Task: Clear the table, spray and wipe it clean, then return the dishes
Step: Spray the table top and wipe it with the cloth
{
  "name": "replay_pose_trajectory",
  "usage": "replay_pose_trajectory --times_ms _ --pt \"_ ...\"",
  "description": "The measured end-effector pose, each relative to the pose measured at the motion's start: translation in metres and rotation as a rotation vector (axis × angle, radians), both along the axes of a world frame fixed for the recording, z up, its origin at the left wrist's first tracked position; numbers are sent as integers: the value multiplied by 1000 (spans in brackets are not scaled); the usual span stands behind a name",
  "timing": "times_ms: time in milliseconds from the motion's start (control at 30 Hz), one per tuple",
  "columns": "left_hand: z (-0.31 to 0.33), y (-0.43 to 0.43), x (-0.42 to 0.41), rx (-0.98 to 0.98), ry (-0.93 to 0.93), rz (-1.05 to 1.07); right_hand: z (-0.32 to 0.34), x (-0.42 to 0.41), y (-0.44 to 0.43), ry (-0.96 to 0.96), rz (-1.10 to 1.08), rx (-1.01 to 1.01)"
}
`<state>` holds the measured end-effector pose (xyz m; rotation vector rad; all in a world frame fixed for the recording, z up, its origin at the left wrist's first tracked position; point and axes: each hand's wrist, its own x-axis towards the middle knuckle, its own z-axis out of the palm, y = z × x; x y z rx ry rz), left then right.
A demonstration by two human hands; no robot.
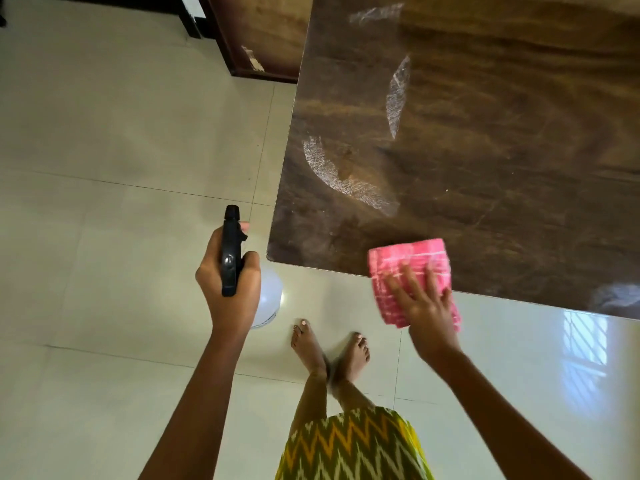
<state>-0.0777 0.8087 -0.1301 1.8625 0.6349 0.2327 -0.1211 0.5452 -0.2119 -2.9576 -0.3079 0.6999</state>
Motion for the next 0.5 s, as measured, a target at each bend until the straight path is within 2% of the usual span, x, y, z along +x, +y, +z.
replay_pose_trajectory --times_ms 100,167,233,333,433,500 --pt "-3 4 -1 -18 12 -7 3 48 -10 -32 -248 -73" --pt "-5 4 0 -27 5 -18 -1 89 18 -20 -328 -61" --pt "-9 6 1 -33 12 -23 -4 111 65 -17 -231 -8" --pt "-11 10 2 -33 34 -10 -14 75 114 -10 69 93" --pt "-8 16 2 -33 22 -2 -16 28 85 -38 217 40" --pt "-9 21 3 -32 27 9 -14 21 43 -66 189 15"
